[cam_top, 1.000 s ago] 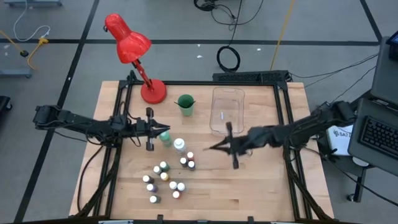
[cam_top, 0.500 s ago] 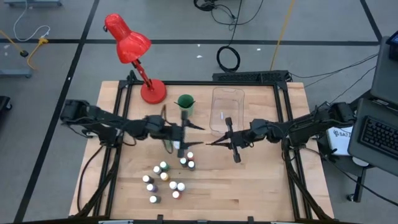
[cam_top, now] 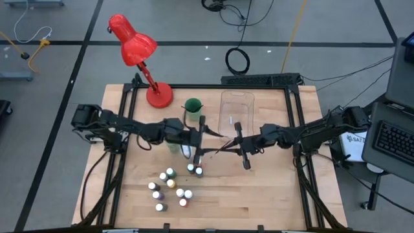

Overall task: Pick & Place Paint Supplies
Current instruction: Put the silver paintbrush into the green cup

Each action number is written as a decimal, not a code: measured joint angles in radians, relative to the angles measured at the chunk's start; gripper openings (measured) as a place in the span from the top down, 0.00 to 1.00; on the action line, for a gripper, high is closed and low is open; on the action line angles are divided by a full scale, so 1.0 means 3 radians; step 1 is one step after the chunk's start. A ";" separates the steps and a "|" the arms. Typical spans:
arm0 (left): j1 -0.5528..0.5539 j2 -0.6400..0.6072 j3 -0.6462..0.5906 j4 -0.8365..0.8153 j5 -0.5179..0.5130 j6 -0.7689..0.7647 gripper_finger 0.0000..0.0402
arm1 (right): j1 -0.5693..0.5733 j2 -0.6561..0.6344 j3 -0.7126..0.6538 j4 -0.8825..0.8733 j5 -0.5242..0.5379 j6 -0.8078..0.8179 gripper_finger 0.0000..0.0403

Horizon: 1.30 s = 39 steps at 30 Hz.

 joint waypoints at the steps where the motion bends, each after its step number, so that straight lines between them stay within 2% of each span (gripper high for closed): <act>1: 0.0005 -0.0040 -0.0003 -0.0169 -0.0022 0.0001 0.48 | 0.0000 0.0000 0.0000 -0.0054 0.0000 0.0039 1.00; 4: 0.0001 -0.0183 0.0001 -0.0392 -0.0036 0.0004 0.60 | 0.0008 -0.0008 0.0000 -0.0337 -0.0018 0.0155 1.00; 8: -0.0020 -0.0400 -0.0002 -0.0915 -0.0041 -0.0040 0.76 | 0.0067 -0.0020 0.0001 -0.0995 -0.0017 0.0184 1.00; 13: -0.0159 -0.0764 -0.0001 -0.1522 -0.0249 -0.0083 0.97 | 0.0286 -0.0017 -0.0001 -0.1676 -0.0007 0.0213 1.00; 17: -0.0320 -0.0952 -0.0004 -0.1787 -0.0625 -0.0088 0.95 | 0.0516 0.0063 -0.0001 -0.1696 0.0382 0.0239 1.00; 24: -0.0513 -0.1075 -0.0005 -0.2084 -0.0937 -0.0098 0.99 | 0.0605 0.0720 0.0091 -0.0883 0.0977 0.0144 0.98; 28: -0.0581 -0.1083 -0.0004 -0.2152 -0.1098 -0.0091 0.98 | 0.0558 0.1144 0.0315 -0.1011 0.1297 0.0156 0.98; 33: -0.0631 -0.1080 -0.0005 -0.2323 -0.1135 -0.0121 0.97 | 0.0465 0.1221 0.0347 -0.1401 0.1836 0.0386 0.99; 39: -0.0677 -0.1080 -0.0005 -0.2378 -0.1135 -0.0149 1.00 | 0.0177 0.1181 0.0275 -0.1543 0.1933 0.0603 0.99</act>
